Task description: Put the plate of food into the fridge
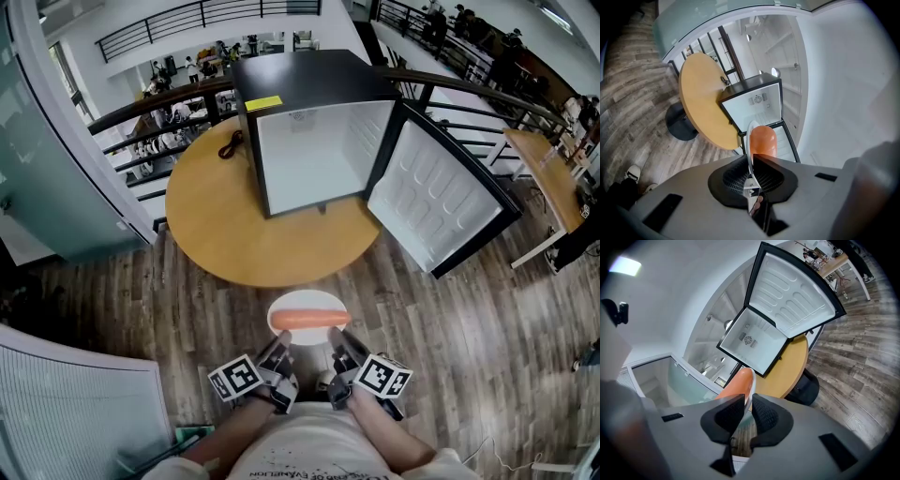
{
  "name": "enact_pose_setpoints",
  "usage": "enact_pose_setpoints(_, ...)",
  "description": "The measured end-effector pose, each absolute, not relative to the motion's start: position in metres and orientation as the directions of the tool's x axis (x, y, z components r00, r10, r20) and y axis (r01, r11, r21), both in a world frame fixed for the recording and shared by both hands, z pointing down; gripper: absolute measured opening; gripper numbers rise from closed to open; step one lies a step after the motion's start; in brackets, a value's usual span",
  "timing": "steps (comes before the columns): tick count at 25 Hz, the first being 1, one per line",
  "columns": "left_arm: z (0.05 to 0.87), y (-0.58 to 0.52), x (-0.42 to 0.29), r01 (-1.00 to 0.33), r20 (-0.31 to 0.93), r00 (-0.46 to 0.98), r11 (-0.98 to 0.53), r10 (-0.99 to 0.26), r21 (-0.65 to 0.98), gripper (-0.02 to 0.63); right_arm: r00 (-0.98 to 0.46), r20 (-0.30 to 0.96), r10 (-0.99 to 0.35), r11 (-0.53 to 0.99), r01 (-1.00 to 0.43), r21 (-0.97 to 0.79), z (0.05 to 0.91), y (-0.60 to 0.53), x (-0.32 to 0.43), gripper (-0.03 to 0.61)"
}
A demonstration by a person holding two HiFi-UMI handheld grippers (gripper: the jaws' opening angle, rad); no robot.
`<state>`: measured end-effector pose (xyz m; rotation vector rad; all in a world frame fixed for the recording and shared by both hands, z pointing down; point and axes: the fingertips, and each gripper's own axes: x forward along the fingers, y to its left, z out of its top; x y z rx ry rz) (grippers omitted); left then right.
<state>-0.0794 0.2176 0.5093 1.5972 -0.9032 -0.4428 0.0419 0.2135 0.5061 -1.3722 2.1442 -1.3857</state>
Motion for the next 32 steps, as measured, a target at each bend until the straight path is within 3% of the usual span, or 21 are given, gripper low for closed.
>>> enact_pose_setpoints(20, 0.516, 0.210, -0.111, -0.291, 0.196, 0.663, -0.007, -0.723, 0.957, 0.044, -0.496, 0.281, -0.822, 0.076, -0.583, -0.809, 0.507, 0.209, 0.010, 0.064)
enact_pose_setpoints(32, 0.527, 0.143, -0.099, -0.311, 0.218, 0.638, 0.012, -0.738, 0.950, 0.044, -0.524, 0.283, -0.803, 0.085, -0.571, -0.817, 0.518, 0.138, 0.024, 0.063)
